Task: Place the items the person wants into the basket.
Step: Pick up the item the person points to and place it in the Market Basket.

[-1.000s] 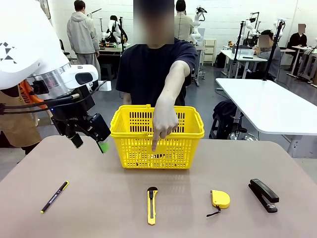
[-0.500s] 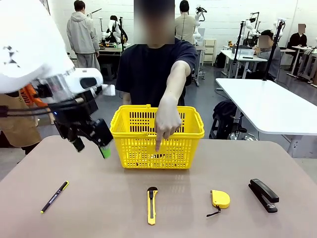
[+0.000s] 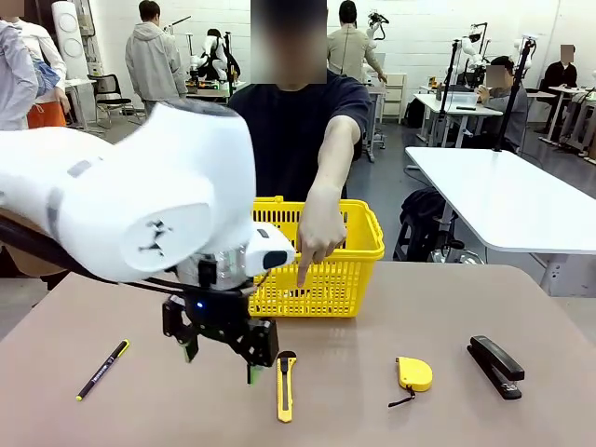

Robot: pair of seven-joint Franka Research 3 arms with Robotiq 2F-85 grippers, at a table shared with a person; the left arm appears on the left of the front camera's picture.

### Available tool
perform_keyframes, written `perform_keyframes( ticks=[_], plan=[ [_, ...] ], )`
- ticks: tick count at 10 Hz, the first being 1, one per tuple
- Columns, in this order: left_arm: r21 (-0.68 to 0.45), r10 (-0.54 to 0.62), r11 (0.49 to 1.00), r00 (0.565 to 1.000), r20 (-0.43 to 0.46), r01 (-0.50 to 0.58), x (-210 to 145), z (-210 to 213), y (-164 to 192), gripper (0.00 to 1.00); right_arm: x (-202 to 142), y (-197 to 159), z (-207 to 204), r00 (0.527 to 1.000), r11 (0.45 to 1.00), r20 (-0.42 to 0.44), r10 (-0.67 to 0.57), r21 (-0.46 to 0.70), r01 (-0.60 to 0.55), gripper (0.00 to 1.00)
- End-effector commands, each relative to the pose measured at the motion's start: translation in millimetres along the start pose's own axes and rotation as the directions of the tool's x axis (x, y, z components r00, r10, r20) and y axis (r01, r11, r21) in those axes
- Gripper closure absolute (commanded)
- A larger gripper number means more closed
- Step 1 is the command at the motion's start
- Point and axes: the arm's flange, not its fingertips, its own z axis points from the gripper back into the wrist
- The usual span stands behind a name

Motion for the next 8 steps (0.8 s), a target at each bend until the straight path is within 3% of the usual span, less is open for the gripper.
perform_keyframes(
  ticks=[1,4,8],
  plan=[
    [0.020,0.101,0.995,0.994,0.031,-0.102,23.7,-16.0,-12.5,0.00,-0.5,-0.3,-1.2,1.000,1.000,-0.015,-0.009,-0.005,0.009,0.00],
    [-0.019,0.143,0.990,0.989,0.041,-0.143,45.8,-54.1,-32.7,0.00,-0.5,-0.3,-1.2,1.000,1.000,-0.015,-0.009,-0.005,0.009,0.00],
    [-0.009,0.282,0.960,0.958,0.056,-0.281,85.8,-86.4,-51.9,0.00,-0.5,-0.3,-1.2,1.000,1.000,-0.015,-0.009,-0.005,0.009,0.00]
  ],
)
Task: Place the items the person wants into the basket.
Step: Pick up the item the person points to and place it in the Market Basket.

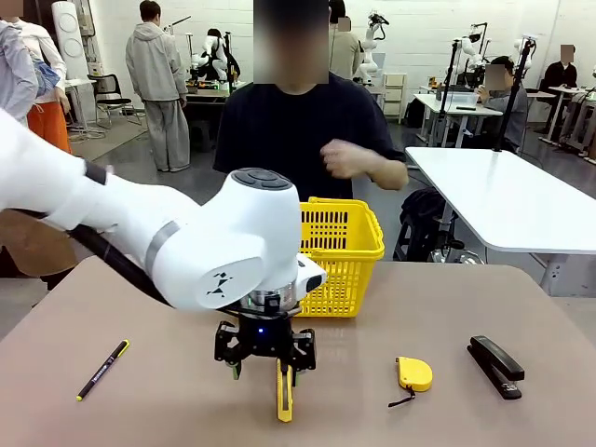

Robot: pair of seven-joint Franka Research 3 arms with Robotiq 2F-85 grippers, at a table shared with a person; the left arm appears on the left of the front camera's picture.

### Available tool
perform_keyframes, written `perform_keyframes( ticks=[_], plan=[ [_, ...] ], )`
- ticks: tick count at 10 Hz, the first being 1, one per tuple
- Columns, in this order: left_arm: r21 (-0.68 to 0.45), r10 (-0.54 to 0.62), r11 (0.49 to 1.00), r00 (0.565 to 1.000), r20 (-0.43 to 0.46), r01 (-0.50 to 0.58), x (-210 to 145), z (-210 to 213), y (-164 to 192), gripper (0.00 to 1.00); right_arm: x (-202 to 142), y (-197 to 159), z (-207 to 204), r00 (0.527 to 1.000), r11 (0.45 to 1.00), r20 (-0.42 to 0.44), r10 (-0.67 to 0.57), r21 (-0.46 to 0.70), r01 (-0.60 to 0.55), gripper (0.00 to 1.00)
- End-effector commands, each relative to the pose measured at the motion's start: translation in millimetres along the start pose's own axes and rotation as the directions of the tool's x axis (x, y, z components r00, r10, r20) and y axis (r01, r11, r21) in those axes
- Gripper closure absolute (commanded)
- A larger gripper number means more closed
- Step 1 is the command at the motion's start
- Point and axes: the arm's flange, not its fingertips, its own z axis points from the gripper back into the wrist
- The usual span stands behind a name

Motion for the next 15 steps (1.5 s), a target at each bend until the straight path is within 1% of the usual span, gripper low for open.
perform_keyframes(
  ticks=[1,3,5,9,10,11,15],
  plan=[
    [0.001,0.075,0.997,0.997,0.021,-0.075,24.3,-8.0,-23.4,0.00,-0.4,-0.2,-1.3,1.000,1.000,-0.015,-0.009,-0.005,0.009,0.00],
    [0.006,0.087,0.996,0.996,0.024,-0.087,31.8,-11.7,-31.7,0.00,-0.4,-0.2,-1.3,1.000,1.000,-0.015,-0.009,-0.005,0.009,0.00],
    [0.009,0.107,0.994,0.994,0.002,-0.107,33.6,-24.2,-31.9,0.00,-0.4,-0.2,-1.3,1.000,1.000,-0.015,-0.009,-0.005,0.009,0.00],
    [0.012,0.071,0.997,0.996,-0.045,-0.070,33.1,-45.5,-25.0,0.00,-0.4,-0.2,-1.3,1.000,1.000,-0.015,-0.009,-0.005,0.009,0.00],
    [0.000,0.042,0.999,0.999,-0.032,-0.042,30.5,-42.6,-21.4,0.00,-0.4,-0.2,-1.3,1.000,1.000,-0.015,-0.009,-0.005,0.009,0.00],
    [0.017,0.067,0.998,0.996,-0.060,-0.067,32.1,-40.6,-22.2,0.00,-0.4,-0.2,-1.3,1.000,1.000,-0.015,-0.009,-0.005,0.009,0.00],
    [0.017,0.067,0.998,0.996,-0.060,-0.067,32.1,-40.6,-22.2,0.00,-0.4,-0.2,-1.3,1.000,1.000,-0.015,-0.009,-0.005,0.009,0.00]
  ],
)
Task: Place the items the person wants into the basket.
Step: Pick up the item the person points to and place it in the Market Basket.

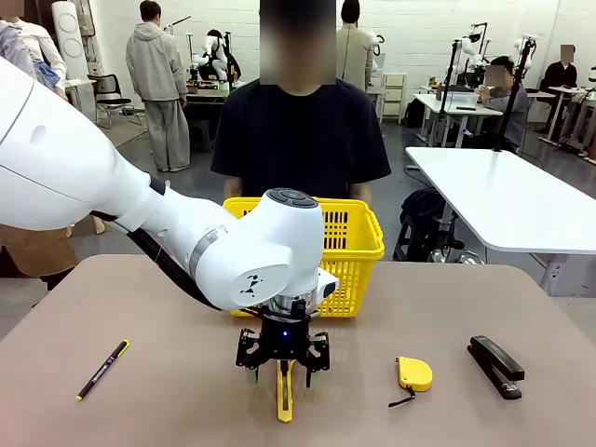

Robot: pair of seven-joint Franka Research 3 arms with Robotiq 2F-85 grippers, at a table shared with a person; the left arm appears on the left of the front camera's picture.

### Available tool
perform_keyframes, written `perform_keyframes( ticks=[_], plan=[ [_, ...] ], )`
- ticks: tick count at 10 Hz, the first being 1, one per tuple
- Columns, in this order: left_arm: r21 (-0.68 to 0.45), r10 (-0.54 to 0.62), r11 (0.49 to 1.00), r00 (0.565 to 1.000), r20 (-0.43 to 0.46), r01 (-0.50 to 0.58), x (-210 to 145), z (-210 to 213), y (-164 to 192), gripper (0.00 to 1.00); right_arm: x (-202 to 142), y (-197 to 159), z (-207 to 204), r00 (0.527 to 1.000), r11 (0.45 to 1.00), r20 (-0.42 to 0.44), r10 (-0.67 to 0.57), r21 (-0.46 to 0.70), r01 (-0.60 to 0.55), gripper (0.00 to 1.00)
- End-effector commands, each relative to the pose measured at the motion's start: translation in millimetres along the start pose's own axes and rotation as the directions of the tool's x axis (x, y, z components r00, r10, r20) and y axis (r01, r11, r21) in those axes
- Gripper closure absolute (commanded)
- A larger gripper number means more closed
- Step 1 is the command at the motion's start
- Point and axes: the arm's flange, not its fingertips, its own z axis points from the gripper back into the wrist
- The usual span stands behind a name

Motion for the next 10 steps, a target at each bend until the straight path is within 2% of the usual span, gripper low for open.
perform_keyframes(
  ticks=[1,2,5,10],
  plan=[
    [-0.003,0.004,1.000,1.000,0.002,-0.004,-0.8,1.9,-0.7,0.00,-0.4,-0.2,-1.3,1.000,1.000,-0.015,-0.009,-0.005,0.009,0.00],
    [0.000,0.000,1.000,1.000,0.000,0.000,0.0,0.0,0.0,0.00,-0.4,-0.2,-1.3,1.000,1.000,-0.015,-0.009,-0.005,0.009,0.00],
    [-0.099,-0.001,0.995,1.000,0.010,0.002,15.1,-9.4,4.6,0.00,-0.4,-0.2,-1.3,1.000,1.000,-0.015,-0.009,-0.005,0.009,0.00],
    [-0.050,0.019,0.999,1.000,0.014,-0.018,18.4,-28.3,-7.4,0.00,-0.4,-0.2,-1.3,1.000,1.000,-0.015,-0.009,-0.005,0.009,0.00]
  ],
)
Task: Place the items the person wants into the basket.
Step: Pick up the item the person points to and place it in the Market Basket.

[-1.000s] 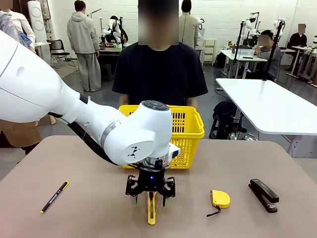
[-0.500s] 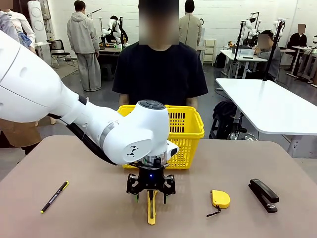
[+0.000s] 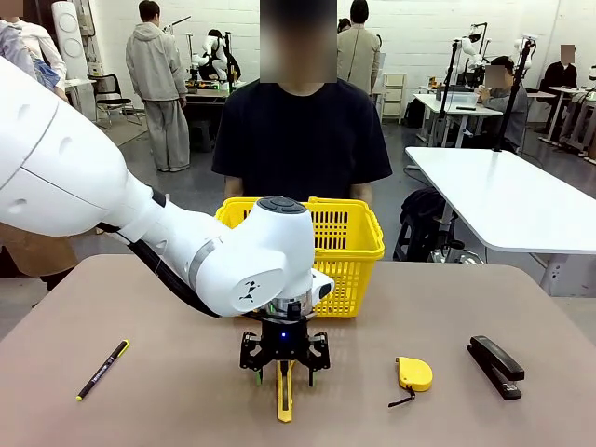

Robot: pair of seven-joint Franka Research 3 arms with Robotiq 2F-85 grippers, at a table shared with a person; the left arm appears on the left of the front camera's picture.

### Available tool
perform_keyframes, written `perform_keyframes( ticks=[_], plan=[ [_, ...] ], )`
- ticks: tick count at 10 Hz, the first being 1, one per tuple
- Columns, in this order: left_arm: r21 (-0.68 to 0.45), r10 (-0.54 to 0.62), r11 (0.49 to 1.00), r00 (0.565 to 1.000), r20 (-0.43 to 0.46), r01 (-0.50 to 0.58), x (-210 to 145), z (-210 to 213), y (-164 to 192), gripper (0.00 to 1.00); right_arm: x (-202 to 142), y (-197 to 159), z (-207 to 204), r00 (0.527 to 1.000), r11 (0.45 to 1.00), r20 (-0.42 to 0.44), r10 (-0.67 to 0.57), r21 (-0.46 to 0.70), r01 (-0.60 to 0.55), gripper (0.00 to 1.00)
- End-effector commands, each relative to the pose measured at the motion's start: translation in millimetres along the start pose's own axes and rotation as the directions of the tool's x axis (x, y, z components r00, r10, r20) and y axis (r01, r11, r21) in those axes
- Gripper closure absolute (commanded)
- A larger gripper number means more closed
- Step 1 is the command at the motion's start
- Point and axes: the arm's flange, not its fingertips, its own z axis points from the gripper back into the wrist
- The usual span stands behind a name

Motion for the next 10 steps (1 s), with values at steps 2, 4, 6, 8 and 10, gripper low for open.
perform_keyframes(
  ticks=[2,4,6,8,10],
  plan=[
    [0.011,0.022,1.000,1.000,0.019,-0.022,5.0,-9.9,-10.7,0.00,-0.4,-0.2,-1.3,1.000,1.000,-0.015,-0.009,-0.005,0.009,0.00],
    [-0.009,0.006,1.000,0.999,0.036,-0.005,3.5,-8.5,-8.9,0.57,-0.4,-0.2,-1.3,1.000,1.000,-0.015,-0.009,-0.005,0.009,0.00],
    [-0.012,0.013,1.000,0.999,0.029,-0.012,3.9,-7.9,-9.2,1.00,-0.4,-0.2,-1.3,1.000,1.000,-0.015,-0.009,-0.005,0.009,0.00],
    [-0.013,0.013,1.000,0.999,0.030,-0.012,4.5,-5.0,-9.1,1.00,-0.4,-0.2,-1.3,1.000,1.000,-0.015,-0.009,-0.005,0.009,0.00],
    [-0.013,0.016,1.000,0.999,0.028,-0.016,3.9,-4.9,-9.2,1.00,-0.4,-0.2,-1.3,1.000,1.000,-0.015,-0.009,-0.005,0.009,0.00]
  ],
)
